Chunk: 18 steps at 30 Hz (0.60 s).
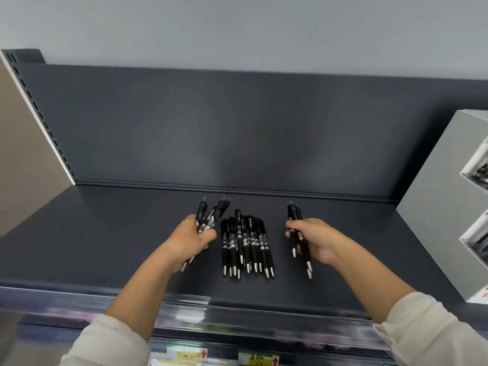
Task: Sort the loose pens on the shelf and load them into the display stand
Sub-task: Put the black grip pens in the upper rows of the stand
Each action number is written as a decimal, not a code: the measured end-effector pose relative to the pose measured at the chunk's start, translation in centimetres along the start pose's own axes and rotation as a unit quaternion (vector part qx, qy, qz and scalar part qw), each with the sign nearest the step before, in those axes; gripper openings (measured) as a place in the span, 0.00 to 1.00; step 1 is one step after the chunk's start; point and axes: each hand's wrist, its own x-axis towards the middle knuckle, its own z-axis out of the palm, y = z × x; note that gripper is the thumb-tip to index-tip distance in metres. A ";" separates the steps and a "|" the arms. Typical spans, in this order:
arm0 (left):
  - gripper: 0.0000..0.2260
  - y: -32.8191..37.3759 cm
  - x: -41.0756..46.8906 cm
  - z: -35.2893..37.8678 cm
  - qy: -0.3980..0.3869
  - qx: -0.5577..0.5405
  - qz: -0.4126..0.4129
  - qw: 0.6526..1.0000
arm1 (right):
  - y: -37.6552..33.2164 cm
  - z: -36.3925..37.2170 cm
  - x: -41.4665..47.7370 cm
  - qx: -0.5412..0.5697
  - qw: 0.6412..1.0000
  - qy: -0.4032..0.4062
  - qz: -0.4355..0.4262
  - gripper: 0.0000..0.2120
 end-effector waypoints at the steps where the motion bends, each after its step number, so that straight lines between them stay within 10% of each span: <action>1: 0.08 0.7 -0.4 0.5 -0.004 -0.032 0.015 0.999 | -0.1 -0.1 -0.3 0.039 0.999 -0.012 -0.004 0.07; 8: 0.04 4.2 -2.2 5.6 -0.114 -0.257 0.014 0.960 | -0.1 -0.1 -2.9 0.218 0.973 -0.065 -0.042 0.03; 18: 0.09 8.7 -7.4 13.9 -0.259 -0.210 0.056 0.941 | 2.5 -4.9 -8.9 0.246 0.960 0.046 -0.126 0.07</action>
